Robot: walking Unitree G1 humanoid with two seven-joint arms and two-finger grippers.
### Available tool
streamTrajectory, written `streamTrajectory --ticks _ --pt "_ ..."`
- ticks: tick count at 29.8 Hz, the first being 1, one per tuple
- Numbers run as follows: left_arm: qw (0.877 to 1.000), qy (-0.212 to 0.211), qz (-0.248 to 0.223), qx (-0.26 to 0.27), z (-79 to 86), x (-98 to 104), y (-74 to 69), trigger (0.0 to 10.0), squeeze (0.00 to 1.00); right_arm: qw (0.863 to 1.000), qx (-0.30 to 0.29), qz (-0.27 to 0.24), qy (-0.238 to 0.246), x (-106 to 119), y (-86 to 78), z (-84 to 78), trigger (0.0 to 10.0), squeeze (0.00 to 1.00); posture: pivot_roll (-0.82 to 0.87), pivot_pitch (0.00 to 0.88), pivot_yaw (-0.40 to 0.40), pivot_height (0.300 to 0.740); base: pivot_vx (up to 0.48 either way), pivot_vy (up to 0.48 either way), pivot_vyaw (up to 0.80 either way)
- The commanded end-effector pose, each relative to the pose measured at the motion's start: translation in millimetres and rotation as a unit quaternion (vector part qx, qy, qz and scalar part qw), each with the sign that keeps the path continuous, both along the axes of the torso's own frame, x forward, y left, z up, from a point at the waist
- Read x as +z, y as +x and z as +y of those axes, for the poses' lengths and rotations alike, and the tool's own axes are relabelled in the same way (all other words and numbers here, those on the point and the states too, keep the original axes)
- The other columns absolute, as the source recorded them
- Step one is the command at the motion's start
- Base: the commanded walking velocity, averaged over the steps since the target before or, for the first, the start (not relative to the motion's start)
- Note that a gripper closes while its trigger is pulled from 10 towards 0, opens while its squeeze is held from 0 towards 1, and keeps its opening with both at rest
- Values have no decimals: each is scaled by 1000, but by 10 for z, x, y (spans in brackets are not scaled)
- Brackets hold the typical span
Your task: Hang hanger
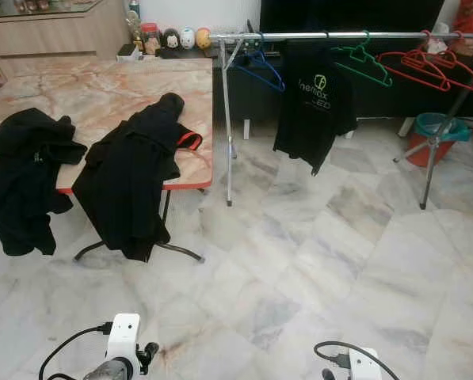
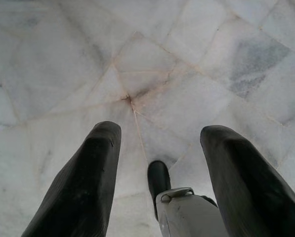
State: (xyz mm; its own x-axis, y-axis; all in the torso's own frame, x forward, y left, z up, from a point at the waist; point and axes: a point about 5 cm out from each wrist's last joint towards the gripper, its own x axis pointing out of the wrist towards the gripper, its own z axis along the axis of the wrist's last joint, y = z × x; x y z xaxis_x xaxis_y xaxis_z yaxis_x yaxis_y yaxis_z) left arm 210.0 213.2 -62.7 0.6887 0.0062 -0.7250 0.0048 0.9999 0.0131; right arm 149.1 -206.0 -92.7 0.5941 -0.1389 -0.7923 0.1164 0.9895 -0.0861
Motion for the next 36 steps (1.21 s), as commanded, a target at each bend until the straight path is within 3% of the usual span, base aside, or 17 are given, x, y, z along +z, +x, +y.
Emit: streamTrajectory --ticks 1,13,36 --pt "1000 6 9 10 60 -25 -61 10000 0 1000 -9 0 5 -8 -17 10 10000 0 27 0 14 740 0 0 0" --pt "1000 5 13 18 95 -34 -87 10000 0 1000 -19 0 9 -9 -9 22 10000 0 30 0 19 740 0 0 0" --pt "999 3 12 42 150 -39 -120 10000 0 1000 -8 3 8 2 22 3 10000 0 47 0 3 740 0 0 -740"
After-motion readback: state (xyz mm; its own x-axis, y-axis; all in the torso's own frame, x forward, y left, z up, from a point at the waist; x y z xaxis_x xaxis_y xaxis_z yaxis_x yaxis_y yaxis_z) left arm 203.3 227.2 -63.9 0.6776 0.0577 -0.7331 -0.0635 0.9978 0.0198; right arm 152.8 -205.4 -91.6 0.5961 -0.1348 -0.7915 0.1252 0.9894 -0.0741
